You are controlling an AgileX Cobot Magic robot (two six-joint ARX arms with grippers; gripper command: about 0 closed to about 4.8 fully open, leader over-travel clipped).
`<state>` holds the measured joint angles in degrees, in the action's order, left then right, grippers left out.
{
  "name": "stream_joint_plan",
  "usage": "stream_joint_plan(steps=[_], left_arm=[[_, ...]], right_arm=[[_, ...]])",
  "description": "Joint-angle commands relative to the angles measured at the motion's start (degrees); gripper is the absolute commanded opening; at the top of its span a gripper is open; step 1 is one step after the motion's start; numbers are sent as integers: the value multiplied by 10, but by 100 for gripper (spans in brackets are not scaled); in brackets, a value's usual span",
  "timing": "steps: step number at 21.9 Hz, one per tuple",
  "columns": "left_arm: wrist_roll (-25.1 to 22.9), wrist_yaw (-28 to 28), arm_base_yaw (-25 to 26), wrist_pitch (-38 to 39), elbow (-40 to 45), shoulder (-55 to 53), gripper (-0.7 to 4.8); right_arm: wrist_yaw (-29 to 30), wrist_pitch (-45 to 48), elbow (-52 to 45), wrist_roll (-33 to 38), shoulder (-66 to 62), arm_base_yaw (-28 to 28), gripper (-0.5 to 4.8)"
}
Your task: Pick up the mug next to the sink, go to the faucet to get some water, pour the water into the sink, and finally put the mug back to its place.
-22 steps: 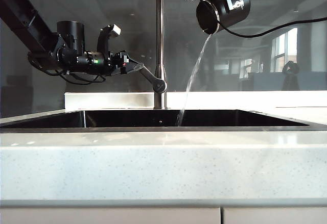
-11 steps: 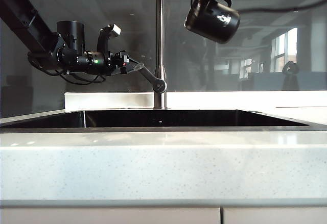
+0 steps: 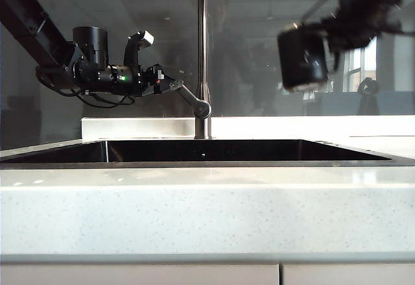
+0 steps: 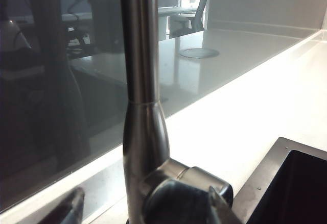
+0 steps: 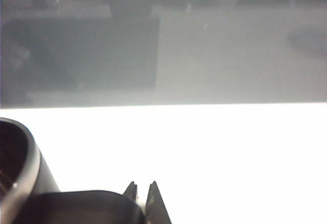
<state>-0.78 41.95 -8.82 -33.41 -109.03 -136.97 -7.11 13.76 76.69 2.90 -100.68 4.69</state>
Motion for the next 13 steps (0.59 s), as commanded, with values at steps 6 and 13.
stream_joint_plan(steps=[6,13], left_arm=[[4,3,0,-5,-3,4,301],[10,3,0,-5,-3,4,301]], right_arm=[[44,309,-235,77,33,-69,0],[41,393,-325,37,32,-96,4]])
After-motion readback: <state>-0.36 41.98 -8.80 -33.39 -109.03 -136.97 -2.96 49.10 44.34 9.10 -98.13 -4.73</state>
